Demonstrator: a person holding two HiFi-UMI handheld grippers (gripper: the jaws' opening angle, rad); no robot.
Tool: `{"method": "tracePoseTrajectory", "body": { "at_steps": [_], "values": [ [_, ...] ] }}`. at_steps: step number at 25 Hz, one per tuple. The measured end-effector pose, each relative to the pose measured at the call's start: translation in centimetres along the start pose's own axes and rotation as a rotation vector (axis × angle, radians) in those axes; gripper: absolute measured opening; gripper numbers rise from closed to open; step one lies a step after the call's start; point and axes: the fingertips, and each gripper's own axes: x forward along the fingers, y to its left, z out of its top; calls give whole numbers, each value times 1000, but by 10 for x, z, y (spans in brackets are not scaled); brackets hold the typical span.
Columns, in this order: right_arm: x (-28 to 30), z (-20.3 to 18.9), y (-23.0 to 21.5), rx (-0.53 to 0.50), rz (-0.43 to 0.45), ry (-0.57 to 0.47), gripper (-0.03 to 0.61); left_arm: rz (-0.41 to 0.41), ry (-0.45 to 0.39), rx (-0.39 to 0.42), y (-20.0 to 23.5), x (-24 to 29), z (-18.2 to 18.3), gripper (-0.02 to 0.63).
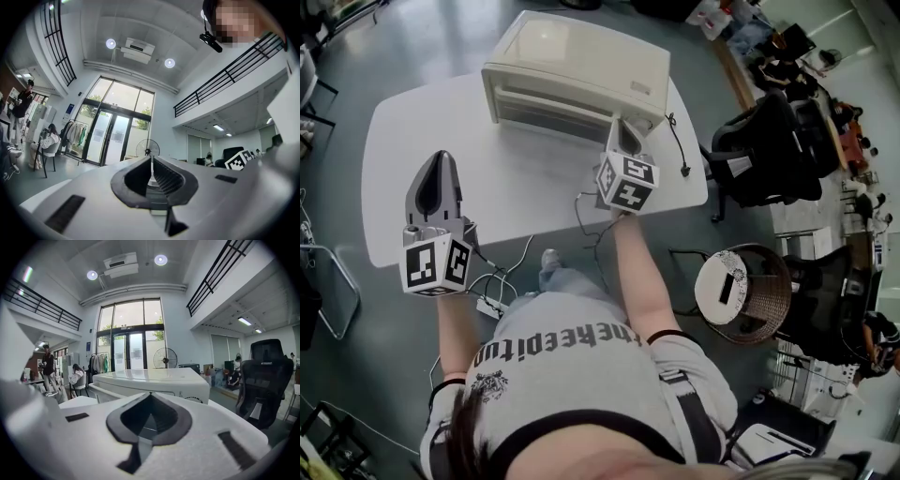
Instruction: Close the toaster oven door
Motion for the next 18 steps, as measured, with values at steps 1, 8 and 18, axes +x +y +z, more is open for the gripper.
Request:
{"method": "tracePoseTrajectory", "body": {
  "at_steps": [1, 8, 18],
  "values": [
    [-4, 0, 1, 1, 8, -4, 5, -3, -2, 1, -2, 0, 1, 14],
    [-41, 6, 11, -14, 49, -44, 5, -28, -5, 3, -11, -6, 4, 14],
    [-99, 35, 33, -94, 80, -157, 5, -53, -14, 7, -16, -24, 13, 15]
  ]
}}
